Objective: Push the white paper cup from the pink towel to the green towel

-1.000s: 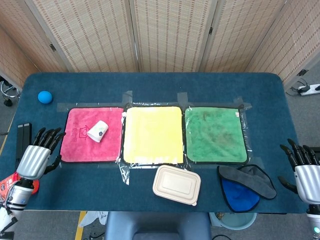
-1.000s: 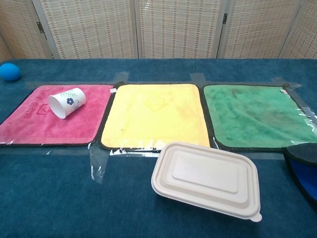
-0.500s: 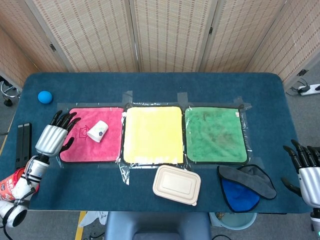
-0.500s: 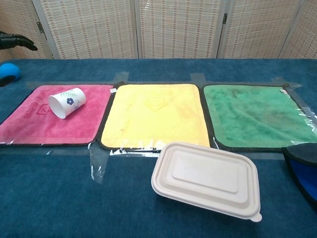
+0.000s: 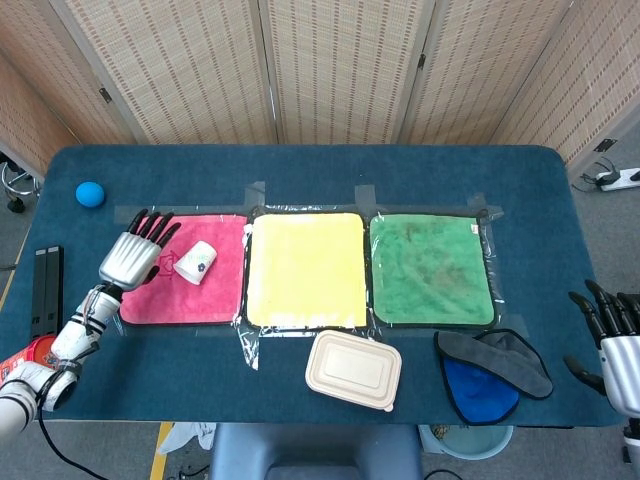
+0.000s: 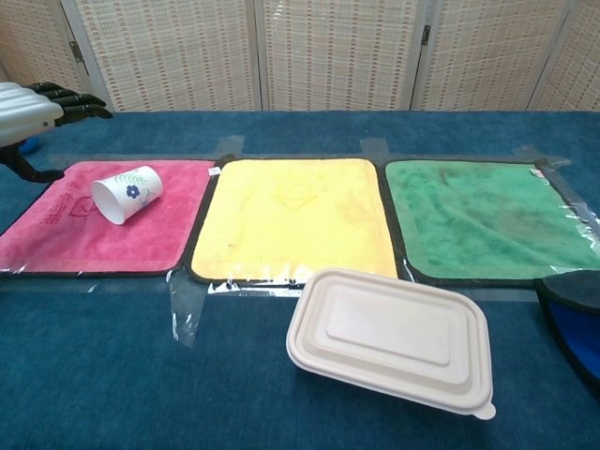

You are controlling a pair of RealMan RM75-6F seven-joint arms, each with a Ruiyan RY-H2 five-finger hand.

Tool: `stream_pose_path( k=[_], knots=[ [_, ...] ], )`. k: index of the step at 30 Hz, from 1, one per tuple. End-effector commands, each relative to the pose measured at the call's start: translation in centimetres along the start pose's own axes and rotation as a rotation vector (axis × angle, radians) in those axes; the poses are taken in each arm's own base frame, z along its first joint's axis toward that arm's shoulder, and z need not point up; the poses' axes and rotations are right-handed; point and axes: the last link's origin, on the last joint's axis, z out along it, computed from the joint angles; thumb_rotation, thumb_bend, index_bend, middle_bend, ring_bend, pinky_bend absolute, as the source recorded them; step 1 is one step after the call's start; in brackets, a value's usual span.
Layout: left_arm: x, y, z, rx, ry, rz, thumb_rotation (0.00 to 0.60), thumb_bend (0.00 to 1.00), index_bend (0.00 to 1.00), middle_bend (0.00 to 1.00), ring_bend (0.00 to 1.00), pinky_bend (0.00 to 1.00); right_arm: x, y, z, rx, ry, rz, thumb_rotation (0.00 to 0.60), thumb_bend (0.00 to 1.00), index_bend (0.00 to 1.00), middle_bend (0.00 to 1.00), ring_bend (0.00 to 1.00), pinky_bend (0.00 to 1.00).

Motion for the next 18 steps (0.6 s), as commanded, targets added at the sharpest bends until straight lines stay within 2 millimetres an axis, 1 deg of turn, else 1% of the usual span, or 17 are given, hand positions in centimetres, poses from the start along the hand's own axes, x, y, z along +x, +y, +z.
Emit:
stream_pose_path(
  k=[1,9,12,18],
  knots=[
    [-0.4,0.6,1.4,-0.019,-0.020,0.063,0.600,0.34,0.04,0.02,0.01,0.03,0.0,0.0,0.1,0.001,-0.002,-0.001,0.600,0.21,0.14,0.09,0.14,0.11],
    [-1.0,0.7,3.4,-0.022,-0.054,0.189,0.600,0.34,0.01,0.01,0.00,0.02,0.0,-0.1,0.2,-0.003,-0.010,-0.005,0.600,0.21,0.14,0.09,0.14,0.11],
    [-1.4,0.7,3.8,-0.020,-0.077,0.229,0.600,0.34,0.00,0.00,0.00,0.02,0.0,-0.1,0.1,-0.006,-0.012,-0.007,0.600,0.21,0.14,0.09,0.14,0.11],
    [-2.1,0.5,4.3,0.005,-0.108,0.240,0.600,0.34,0.00,0.00,0.00,0.02,0.1,-0.1,0.0,-0.014,-0.014,-0.008,0.600,0.21,0.14,0.09,0.14,0.11]
  ],
)
